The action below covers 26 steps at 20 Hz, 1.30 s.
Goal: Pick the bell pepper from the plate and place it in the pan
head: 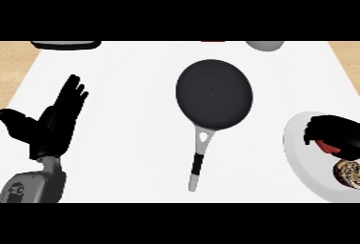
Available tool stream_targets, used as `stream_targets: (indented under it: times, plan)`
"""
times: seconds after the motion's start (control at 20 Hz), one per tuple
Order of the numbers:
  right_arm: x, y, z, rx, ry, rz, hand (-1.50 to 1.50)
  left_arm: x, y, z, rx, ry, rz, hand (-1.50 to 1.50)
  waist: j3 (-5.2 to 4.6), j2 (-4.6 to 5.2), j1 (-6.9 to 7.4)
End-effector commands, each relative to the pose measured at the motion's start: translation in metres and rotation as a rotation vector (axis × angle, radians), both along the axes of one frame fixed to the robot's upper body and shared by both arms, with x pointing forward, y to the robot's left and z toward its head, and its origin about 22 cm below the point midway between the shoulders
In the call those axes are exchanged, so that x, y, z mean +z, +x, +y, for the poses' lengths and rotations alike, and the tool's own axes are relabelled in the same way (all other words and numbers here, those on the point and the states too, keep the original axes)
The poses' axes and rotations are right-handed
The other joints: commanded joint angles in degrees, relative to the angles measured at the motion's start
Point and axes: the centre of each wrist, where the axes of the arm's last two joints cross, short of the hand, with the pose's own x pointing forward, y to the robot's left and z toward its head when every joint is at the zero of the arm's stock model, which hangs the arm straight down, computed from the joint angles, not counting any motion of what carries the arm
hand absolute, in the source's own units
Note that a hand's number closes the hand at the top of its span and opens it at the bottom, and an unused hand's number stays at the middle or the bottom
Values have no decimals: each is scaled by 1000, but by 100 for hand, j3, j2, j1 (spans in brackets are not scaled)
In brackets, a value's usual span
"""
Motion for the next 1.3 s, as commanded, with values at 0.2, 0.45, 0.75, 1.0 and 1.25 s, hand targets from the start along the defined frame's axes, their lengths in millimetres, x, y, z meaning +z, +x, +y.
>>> stream_targets:
  times: [0.2,0.45,0.75,1.0,1.25]
  plan:
    - [-27,-15,-4,119,65,26,150,6,2,13,-4,-8,-10,0,29,15,5]
    - [-17,4,6,110,149,7,150,-2,5,6,4,9,12,0,31,21,26]
    - [-59,24,123,-429,383,17,150,-2,6,-2,-7,-4,7,0,-18,-60,67]
    - [-39,49,162,-649,445,-105,150,-3,5,1,-12,3,24,0,-59,-176,116]
    - [15,84,243,-773,556,-337,150,-5,7,0,-27,14,36,0,-79,-263,184]
